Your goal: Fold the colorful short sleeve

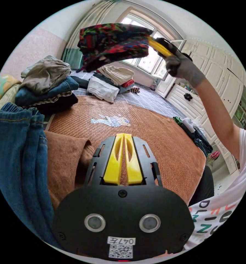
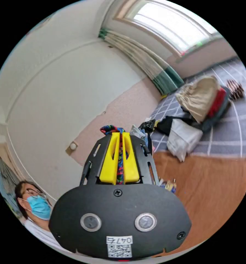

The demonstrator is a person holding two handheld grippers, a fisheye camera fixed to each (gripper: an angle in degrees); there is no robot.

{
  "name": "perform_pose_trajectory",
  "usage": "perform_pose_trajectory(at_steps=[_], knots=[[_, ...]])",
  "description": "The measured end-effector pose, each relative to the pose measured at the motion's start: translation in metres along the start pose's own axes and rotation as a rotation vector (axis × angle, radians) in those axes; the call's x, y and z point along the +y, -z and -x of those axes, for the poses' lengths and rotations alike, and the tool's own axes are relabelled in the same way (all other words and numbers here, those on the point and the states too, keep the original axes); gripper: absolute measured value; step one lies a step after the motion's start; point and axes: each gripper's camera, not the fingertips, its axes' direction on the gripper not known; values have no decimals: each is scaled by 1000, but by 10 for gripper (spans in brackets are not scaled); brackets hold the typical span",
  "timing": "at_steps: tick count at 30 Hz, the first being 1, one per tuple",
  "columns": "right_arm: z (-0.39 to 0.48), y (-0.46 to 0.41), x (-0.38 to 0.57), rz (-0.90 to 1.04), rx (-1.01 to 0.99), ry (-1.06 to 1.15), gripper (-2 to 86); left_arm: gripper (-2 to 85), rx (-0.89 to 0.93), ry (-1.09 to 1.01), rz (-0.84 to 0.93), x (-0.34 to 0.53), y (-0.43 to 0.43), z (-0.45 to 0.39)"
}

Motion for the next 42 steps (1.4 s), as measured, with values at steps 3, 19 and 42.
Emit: perform_pose_trajectory(at_steps=[3,19,42], knots=[[-37,119,105,-47,60,-265,25,-8,-13,19,-82,6,30,-7],[36,354,410,117,780,91,50,-9,-215,-438,-207,26,114,-230],[190,58,421,606,868,1023,6,-10,-263,-197,299,-5,45,-347]])
